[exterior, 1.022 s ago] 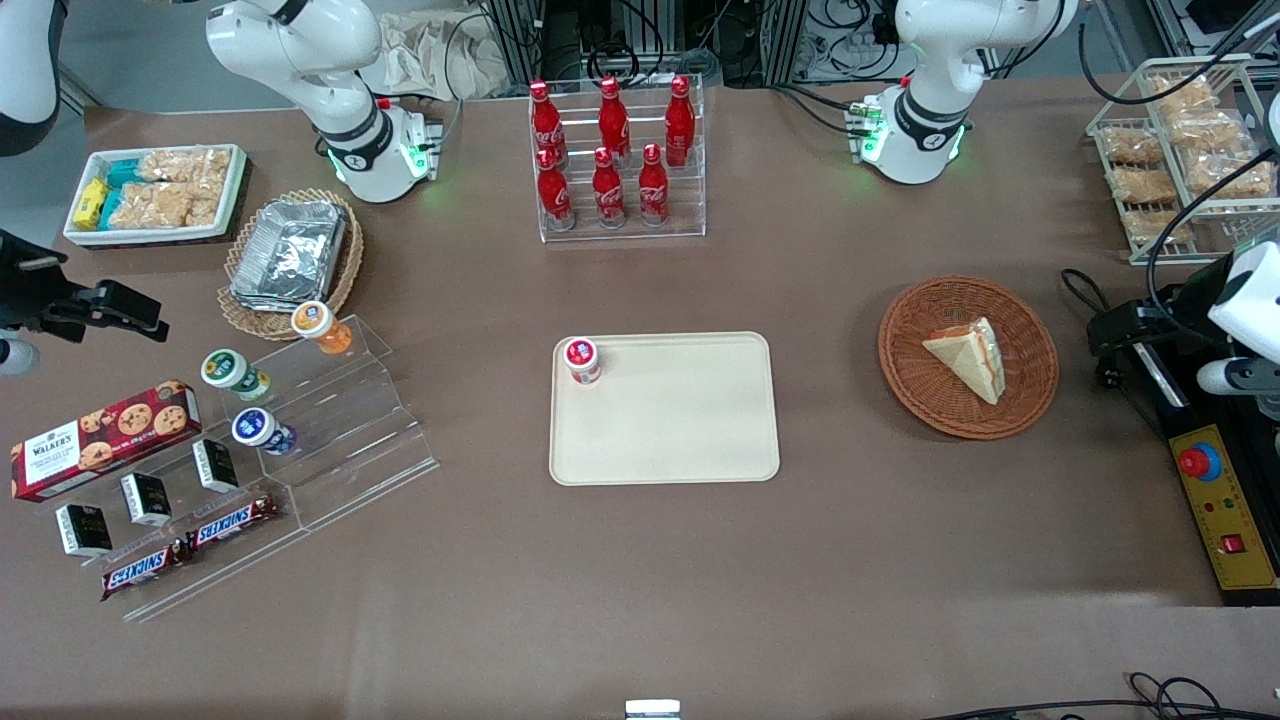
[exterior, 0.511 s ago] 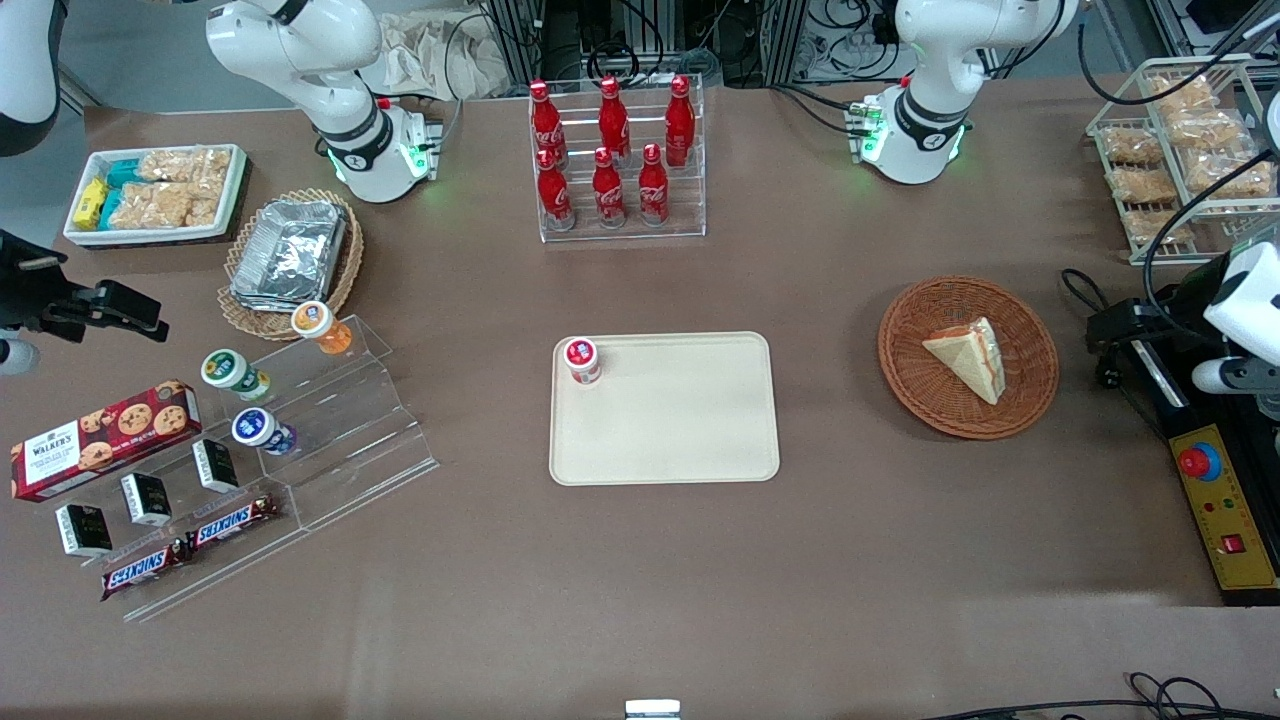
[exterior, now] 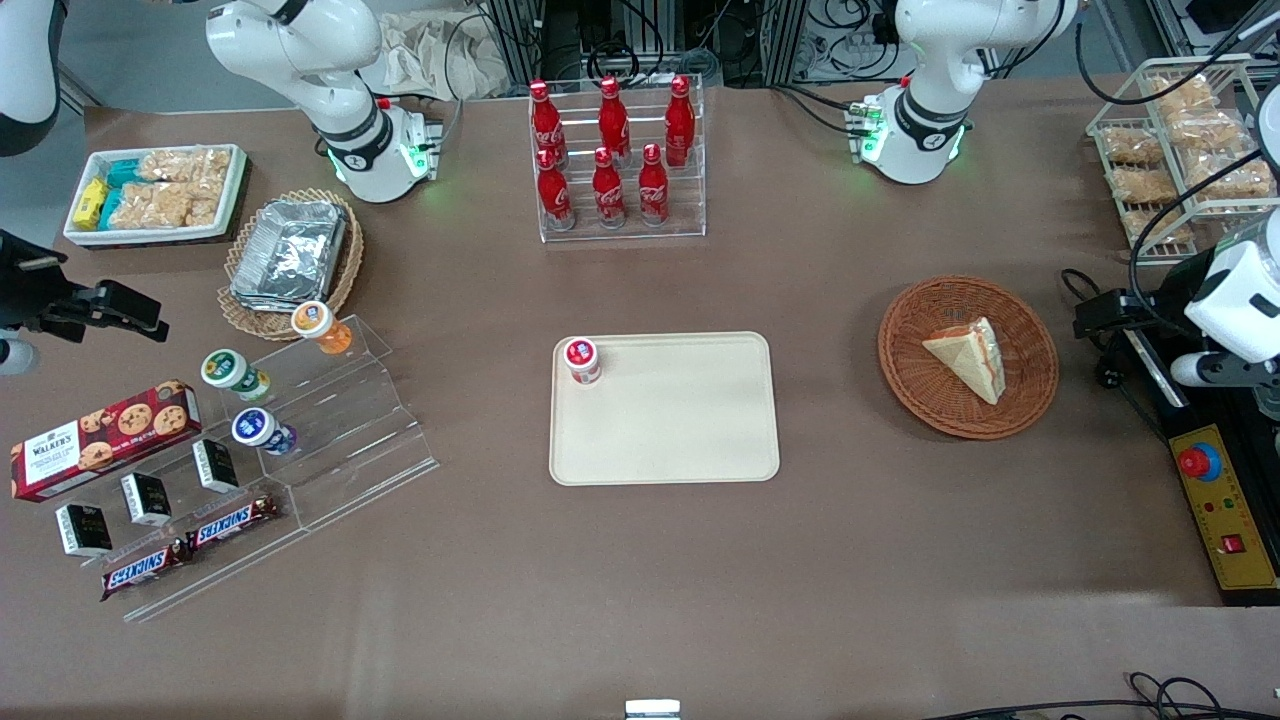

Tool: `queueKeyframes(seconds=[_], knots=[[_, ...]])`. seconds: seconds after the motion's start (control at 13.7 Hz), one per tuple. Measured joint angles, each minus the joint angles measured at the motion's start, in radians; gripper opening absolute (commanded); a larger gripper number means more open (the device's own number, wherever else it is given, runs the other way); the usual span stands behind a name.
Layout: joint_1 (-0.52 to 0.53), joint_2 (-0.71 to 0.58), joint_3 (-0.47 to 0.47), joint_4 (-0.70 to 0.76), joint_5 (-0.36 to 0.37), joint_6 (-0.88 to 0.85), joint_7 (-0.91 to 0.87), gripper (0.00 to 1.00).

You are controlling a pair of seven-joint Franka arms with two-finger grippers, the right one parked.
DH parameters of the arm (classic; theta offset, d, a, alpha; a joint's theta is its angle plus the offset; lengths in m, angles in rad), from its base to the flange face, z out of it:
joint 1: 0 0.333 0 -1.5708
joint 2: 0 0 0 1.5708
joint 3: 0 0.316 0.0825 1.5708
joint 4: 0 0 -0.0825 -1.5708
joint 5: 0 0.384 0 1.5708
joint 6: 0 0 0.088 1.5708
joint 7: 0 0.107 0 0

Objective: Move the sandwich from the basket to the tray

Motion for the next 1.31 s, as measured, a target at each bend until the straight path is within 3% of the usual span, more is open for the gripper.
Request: queueKeyframes(seconds=[0.22, 0.44, 0.95, 1.31], knots=[[-0.001, -0.023, -0.001, -0.03, 0.0, 0.012, -0.036, 1.0], [-0.002, -0.09, -0.016, -0.149, 0.0, 0.095, -0.112, 1.0], [-0.003, -0.206, -0.042, -0.476, 0.051, 0.306, -0.512, 1.0], [-0.002, -0.21, -0.044, -0.625, 0.053, 0.434, -0.656, 1.0]])
